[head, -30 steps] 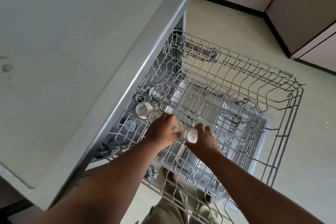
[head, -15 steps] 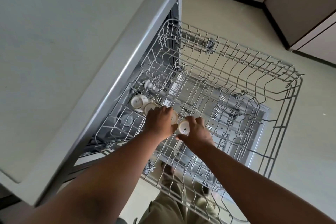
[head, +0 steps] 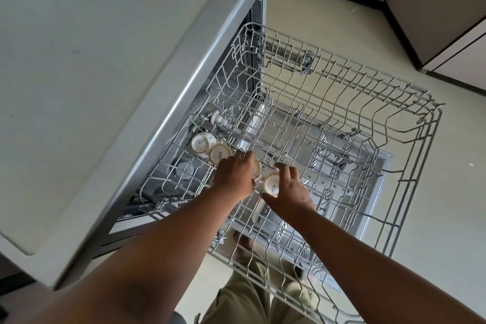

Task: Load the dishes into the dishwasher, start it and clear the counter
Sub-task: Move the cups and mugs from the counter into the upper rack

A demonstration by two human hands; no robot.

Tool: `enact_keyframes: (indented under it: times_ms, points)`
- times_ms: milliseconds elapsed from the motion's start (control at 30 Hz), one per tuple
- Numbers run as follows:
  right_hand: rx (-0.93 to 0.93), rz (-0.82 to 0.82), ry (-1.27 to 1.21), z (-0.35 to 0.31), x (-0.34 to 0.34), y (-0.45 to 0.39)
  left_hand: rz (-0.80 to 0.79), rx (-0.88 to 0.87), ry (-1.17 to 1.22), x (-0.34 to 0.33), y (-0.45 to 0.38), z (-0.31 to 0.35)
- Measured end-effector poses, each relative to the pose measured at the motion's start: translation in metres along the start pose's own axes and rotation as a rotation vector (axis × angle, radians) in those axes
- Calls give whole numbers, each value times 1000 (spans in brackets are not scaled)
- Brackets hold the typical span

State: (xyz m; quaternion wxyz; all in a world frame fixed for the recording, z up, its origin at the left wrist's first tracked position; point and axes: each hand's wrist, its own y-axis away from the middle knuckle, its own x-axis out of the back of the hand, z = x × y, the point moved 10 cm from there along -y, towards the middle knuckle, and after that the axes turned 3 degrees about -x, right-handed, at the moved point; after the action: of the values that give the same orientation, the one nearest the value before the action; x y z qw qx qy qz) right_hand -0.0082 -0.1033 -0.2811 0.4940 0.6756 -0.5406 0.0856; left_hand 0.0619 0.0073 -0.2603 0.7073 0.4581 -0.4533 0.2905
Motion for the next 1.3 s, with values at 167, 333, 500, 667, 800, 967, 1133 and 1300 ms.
enact_keyframes:
  times_ms: [167,333,500,667,800,967,1133,1300]
  points:
    - [-29,35,-13,1,4,1,-20,10,-32,2,-1,-1]
    - [-82,47,-37,7,8,-2,-30,13,-25,0,0,-4]
    - [-100,75,-115,7,7,-2,-9,8,6,-1,2,-2]
    - [-136,111,-110,7,5,2,-8,16,-9,0,3,-4]
    - [-150,106,-72,8,4,4,-7,15,-8,-1,3,-4]
    - [-131,61,33,10,6,3,-30,23,-21,-3,5,-3]
    - [-119,0,132,18,7,1,-15,16,-44,-1,5,-2]
    - [-99,53,209,16,18,2,-13,13,-39,2,6,-1]
